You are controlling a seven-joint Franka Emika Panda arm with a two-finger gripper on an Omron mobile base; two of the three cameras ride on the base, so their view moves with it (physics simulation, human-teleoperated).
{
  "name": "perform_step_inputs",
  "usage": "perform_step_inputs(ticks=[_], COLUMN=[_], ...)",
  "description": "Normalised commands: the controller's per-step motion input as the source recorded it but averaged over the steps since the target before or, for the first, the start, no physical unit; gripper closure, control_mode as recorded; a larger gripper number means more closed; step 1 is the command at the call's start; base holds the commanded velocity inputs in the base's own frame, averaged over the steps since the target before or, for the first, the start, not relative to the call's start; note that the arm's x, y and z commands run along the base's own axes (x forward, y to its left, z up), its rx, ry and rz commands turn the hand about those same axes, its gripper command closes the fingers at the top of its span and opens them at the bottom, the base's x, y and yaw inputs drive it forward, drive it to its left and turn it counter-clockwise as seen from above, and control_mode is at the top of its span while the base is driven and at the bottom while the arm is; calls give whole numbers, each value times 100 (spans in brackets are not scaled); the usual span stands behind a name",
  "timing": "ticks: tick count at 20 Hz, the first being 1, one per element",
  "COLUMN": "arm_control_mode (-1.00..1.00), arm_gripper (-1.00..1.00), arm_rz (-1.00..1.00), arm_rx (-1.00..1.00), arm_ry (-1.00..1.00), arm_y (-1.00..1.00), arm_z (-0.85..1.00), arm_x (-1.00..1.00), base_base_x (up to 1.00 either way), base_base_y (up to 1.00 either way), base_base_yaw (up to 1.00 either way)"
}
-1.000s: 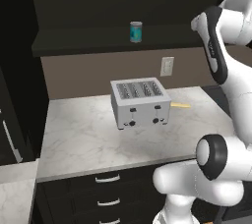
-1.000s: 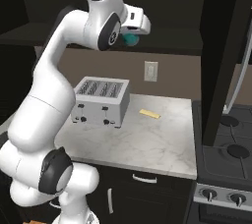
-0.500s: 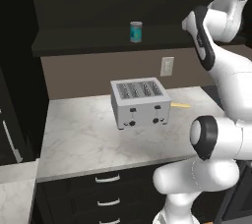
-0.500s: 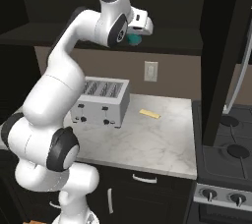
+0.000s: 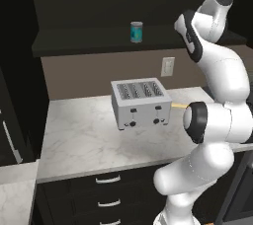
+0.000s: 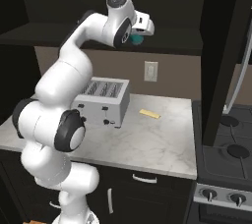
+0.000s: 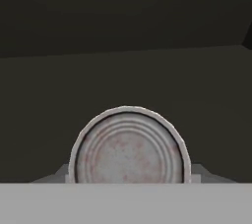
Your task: Restock the canned food cabinet by taking the new fresh canned food from the counter and placing it in the cabinet. Then, take the old canned food from the cabinet and place it on the counter.
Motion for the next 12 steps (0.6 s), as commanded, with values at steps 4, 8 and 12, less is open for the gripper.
perform_step_inputs(ticks=[4, 8, 12], arm_control_mode=[-100, -100, -100], arm_gripper=[100, 100, -100], arm_rz=[0, 0, 0], arm_rx=[0, 0, 0], arm_ry=[0, -4, -3], arm_y=[0, 0, 0], arm_z=[0, -1, -2], arm_x=[46, 41, 13], base_base_x=[0, 0, 0], base_base_y=[0, 0, 0], base_base_yaw=[0, 0, 0])
